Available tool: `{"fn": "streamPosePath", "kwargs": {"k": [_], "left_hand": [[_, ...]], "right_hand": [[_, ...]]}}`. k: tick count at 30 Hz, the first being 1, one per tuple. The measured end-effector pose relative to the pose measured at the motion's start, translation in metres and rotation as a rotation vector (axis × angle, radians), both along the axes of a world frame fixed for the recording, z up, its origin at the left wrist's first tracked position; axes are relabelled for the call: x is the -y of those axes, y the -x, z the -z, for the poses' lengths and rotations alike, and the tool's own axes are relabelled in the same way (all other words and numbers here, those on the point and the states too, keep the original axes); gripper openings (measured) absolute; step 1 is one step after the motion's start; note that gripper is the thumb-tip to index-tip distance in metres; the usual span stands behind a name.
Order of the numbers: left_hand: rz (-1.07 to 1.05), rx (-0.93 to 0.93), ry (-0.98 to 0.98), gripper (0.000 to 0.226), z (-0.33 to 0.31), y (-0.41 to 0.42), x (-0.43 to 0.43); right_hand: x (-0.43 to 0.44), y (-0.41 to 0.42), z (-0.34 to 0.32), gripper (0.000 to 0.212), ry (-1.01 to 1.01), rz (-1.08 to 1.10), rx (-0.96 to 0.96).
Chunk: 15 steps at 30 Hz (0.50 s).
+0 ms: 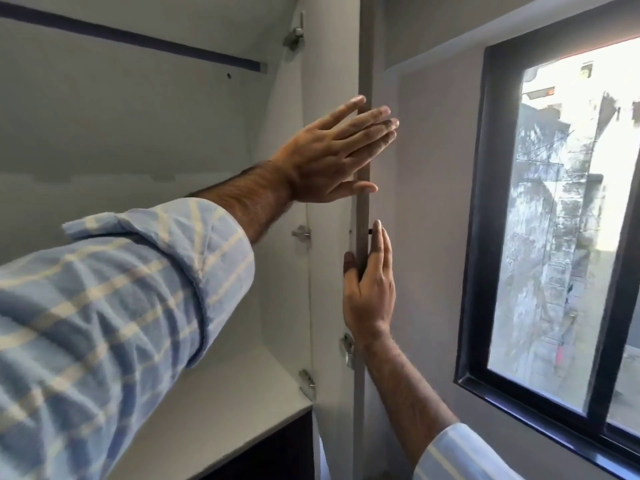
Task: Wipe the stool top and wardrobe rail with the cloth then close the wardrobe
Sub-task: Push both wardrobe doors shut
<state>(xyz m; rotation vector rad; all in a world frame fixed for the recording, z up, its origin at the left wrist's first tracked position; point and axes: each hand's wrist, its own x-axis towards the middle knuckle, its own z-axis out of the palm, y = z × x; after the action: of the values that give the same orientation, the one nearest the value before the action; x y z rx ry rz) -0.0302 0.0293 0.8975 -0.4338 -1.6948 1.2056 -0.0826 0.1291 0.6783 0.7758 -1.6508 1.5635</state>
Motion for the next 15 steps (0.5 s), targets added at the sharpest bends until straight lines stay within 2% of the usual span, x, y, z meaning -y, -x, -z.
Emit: {"fn": "streamPosePath", "kwargs": {"k": [3, 6, 9, 13, 15], "left_hand": [[-0.022, -0.022, -0.031, 0.082, 0.006, -0.032, 0.032], [-0.142, -0.073, -0.106, 0.083, 0.014, -0.077, 0.070], [-0.290, -0.075, -0.165, 0.084, 0.021, -0.112, 0.113], [-0.470, -0.089, -0.233, 0.079, 0.024, -0.135, 0.153], [-0.523, -0.096, -0.276, 0.077, 0.027, -0.134, 0.167]], "right_hand": [[0.020, -0.018, 0.004, 0.087, -0.066, -0.102, -0.073], [0.054, -0.042, 0.004, 0.101, -0.203, -0.211, -0.156], [0.095, -0.064, 0.000, 0.115, -0.295, -0.365, -0.120], [0.157, -0.077, -0.006, 0.116, -0.321, -0.419, -0.098], [0.181, -0.073, -0.007, 0.102, -0.298, -0.443, -0.115]]}}
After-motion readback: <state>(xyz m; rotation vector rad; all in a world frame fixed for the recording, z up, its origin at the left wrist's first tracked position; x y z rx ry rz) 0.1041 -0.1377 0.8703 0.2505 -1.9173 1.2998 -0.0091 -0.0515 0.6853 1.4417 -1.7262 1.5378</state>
